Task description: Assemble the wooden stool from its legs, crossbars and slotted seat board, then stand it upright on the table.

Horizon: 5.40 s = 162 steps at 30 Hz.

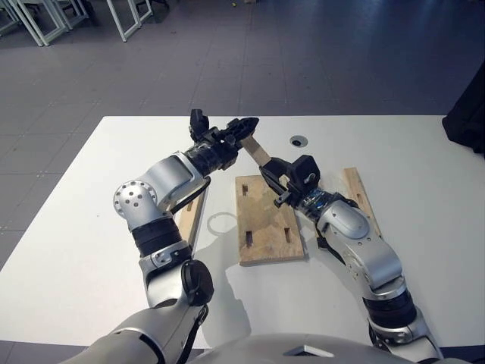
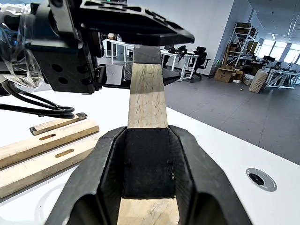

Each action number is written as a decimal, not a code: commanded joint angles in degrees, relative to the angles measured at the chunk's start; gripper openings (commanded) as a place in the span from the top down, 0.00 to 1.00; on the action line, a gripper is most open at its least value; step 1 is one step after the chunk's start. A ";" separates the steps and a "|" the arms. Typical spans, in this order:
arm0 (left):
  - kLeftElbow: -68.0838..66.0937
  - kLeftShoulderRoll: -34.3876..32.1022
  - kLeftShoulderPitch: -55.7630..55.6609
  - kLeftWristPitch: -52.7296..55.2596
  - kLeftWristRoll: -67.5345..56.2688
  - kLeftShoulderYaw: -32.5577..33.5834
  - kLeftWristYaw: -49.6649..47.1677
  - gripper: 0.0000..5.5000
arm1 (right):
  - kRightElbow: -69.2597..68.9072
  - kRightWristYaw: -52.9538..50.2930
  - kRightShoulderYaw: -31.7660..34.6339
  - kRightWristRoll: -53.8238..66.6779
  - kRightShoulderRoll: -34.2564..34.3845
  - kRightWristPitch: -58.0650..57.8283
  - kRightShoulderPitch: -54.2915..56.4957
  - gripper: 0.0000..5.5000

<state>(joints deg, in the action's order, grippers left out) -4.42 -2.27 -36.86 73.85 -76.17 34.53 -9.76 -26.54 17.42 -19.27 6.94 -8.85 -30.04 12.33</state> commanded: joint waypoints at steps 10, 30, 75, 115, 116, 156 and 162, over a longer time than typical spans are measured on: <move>-2.84 -7.82 -0.07 1.14 -7.61 -4.31 3.51 0.92 | 0.44 2.14 1.30 -0.71 -2.89 -0.51 -1.33 0.77; 19.75 -32.36 23.76 -34.51 40.10 -20.21 15.35 0.92 | -5.87 -10.84 -1.59 -9.02 1.12 -2.46 -16.02 0.30; 0.80 -14.78 43.81 -47.25 58.28 -22.31 16.95 0.92 | -7.42 -7.31 -0.81 -9.73 0.37 -5.58 -14.06 0.30; 11.80 -19.63 17.38 -32.07 54.28 -19.24 17.37 0.57 | -6.33 -7.76 0.15 -9.74 1.15 -5.62 -12.82 0.30; 10.60 -18.78 20.54 -32.71 55.49 -20.23 16.87 0.57 | -6.32 -7.79 0.30 -9.73 1.14 -5.59 -12.86 0.30; 9.19 -9.91 69.85 -56.11 64.21 -26.64 20.95 0.24 | -9.85 -7.63 0.71 -10.42 -0.79 -6.61 -17.01 0.30; 8.65 -9.53 67.05 -49.33 60.88 -28.17 22.20 0.40 | -9.45 -6.62 1.52 -10.34 -0.93 -6.92 -15.59 0.30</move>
<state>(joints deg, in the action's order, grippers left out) 12.29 -13.66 26.73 11.98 -14.36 9.61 11.94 -36.80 9.90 -18.68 -4.23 -9.66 -35.33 -5.25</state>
